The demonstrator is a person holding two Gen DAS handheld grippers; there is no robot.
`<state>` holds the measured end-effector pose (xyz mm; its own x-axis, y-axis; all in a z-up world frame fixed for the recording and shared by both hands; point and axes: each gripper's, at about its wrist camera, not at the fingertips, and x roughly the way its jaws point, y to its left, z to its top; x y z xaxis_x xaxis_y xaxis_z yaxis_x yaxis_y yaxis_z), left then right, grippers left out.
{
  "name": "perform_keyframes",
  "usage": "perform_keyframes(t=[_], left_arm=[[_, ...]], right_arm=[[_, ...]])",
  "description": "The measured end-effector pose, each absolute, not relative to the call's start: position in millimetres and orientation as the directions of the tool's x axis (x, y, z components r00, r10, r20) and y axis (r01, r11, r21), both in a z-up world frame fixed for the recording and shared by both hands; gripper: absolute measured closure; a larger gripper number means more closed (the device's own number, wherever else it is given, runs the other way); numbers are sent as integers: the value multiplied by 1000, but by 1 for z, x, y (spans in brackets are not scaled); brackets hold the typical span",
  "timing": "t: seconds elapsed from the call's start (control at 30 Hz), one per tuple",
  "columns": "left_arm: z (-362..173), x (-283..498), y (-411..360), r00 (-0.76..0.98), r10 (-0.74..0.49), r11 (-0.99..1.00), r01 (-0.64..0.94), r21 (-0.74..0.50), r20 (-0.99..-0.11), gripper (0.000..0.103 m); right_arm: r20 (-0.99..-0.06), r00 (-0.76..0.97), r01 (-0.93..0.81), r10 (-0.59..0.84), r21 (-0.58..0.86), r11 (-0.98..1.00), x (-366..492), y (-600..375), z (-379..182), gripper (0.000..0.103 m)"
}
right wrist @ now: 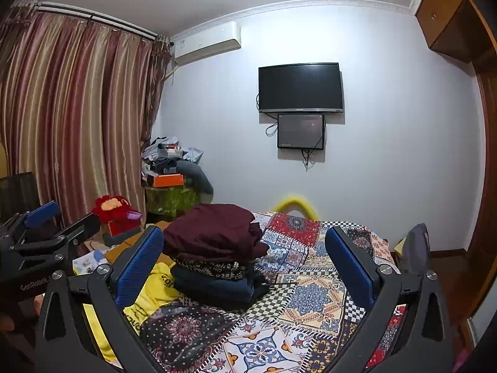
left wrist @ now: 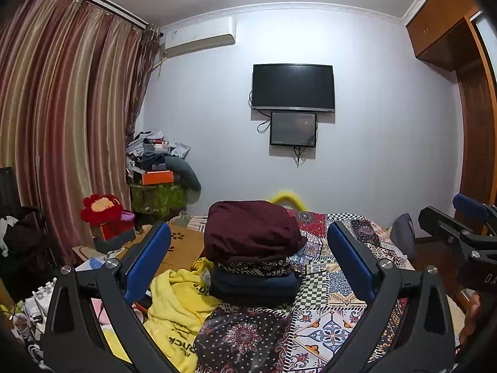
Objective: Fold large clothes
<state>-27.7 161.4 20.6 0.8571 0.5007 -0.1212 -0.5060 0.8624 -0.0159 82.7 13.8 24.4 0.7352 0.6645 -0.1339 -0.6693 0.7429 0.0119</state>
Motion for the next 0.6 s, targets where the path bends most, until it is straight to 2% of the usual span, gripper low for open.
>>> perform_keyframes(t=[0.6], left_arm=[[19, -27, 163, 868, 479, 873, -486, -29, -132, 2]], right_arm=[[-153, 725, -677, 672, 24, 736, 87, 14, 24, 0]])
